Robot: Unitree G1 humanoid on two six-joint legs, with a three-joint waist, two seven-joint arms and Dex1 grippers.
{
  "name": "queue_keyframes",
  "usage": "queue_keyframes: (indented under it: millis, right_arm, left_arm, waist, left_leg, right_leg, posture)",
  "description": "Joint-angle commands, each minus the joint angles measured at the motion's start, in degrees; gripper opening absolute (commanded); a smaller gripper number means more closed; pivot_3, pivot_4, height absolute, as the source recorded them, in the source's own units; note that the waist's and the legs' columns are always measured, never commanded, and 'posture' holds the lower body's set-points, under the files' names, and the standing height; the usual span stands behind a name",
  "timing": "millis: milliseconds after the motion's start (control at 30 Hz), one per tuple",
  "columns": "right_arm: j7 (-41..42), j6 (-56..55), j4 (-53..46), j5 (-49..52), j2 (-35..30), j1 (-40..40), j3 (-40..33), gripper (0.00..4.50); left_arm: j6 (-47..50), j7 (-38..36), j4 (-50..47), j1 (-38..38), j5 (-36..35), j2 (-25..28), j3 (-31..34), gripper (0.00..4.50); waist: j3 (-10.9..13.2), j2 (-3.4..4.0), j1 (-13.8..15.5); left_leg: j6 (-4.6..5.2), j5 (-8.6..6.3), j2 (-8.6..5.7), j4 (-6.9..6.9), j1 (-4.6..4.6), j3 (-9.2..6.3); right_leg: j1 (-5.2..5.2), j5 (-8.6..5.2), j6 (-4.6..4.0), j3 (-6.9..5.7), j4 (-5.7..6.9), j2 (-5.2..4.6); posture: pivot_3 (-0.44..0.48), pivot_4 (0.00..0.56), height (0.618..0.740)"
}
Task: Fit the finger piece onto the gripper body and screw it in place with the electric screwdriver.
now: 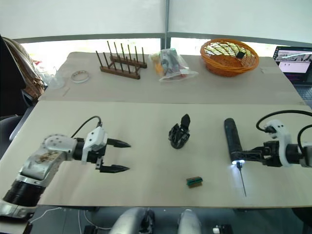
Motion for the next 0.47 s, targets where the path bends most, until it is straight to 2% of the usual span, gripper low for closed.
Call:
queue_keyframes:
  millis: [33, 133, 233, 267, 400, 467]
  right_arm:
    - [7.3, -24.1, 3.1, -6.4, -1.5, 6.1, -10.2, 4.41]
    - [14.6, -28.7, 6.9, -5.1, -2.5, 10.6, -19.5, 4.41]
    - [19.2, -26.1, 6.8, -4.5, -5.0, 14.1, -27.8, 4.41]
    - [19.9, -25.9, 6.8, -4.7, -5.2, 14.6, -29.4, 4.41]
    - [20.7, -25.0, 5.1, -5.7, -3.9, 17.0, -34.3, 4.41]
    - [18.4, -25.5, 3.4, -6.6, -2.4, 17.0, -34.6, 4.41]
  left_arm:
    - [0.4, 0.5, 0.8, 0.2, -0.4, 4.5, 5.5, 4.5]
    - [3.6, -2.3, 1.7, 2.7, -3.7, 10.0, 10.7, 4.5]
    - [7.2, -7.0, 2.4, 5.5, -8.2, 16.0, 16.5, 4.5]
    - [7.6, -7.7, 2.6, 6.0, -8.8, 17.0, 17.5, 4.5]
    - [8.6, -7.9, 2.9, 5.6, -9.7, 17.8, 18.1, 4.5]
    - [8.1, -8.4, 2.5, 5.1, -9.6, 17.5, 16.9, 4.5]
  waist:
    - [0.0, 0.01, 0.1]
    - [0.0, 0.05, -0.2]
    - [0.2, 0.29, -0.7]
    - [0.2, 0.32, -0.8]
    - [0.2, 0.33, -0.8]
    - [0.2, 0.33, -0.8]
  left_leg:
    - [0.0, -0.01, -0.04, 0.0, 0.01, -0.02]
    - [-0.02, -0.02, -0.06, -0.03, 0.23, 0.0]
    - [-0.1, -0.06, -0.01, -0.1, 0.31, 0.02]
    - [-0.44, -0.24, 0.02, -0.13, 0.34, 0.02]
    - [-0.65, -0.25, 0.13, -0.16, 0.46, -0.04]
    - [-0.73, -0.29, 0.12, -0.17, 0.47, -0.04]
  right_leg:
    - [0.02, -0.01, 0.02, 0.01, -0.01, -0.02]
    - [0.03, -0.02, 0.04, 0.09, -0.02, -0.02]
    - [-0.04, -0.03, 0.02, 0.15, 0.02, -0.02]
    - [-0.06, -0.03, 0.01, 0.15, 0.02, -0.01]
    - [0.0, -0.08, -0.07, 0.1, 0.04, 0.02]
    - [-0.01, -0.08, -0.08, 0.12, 0.06, -0.01]
  posture:
    - [0.0, 0.15, 0.74]
    - [0.0, 0.15, 0.74]
    - [0.0, 0.15, 0.74]
    - [0.0, 0.15, 0.74]
    - [0.0, 0.15, 0.74]
    - [0.0, 0.15, 0.74]
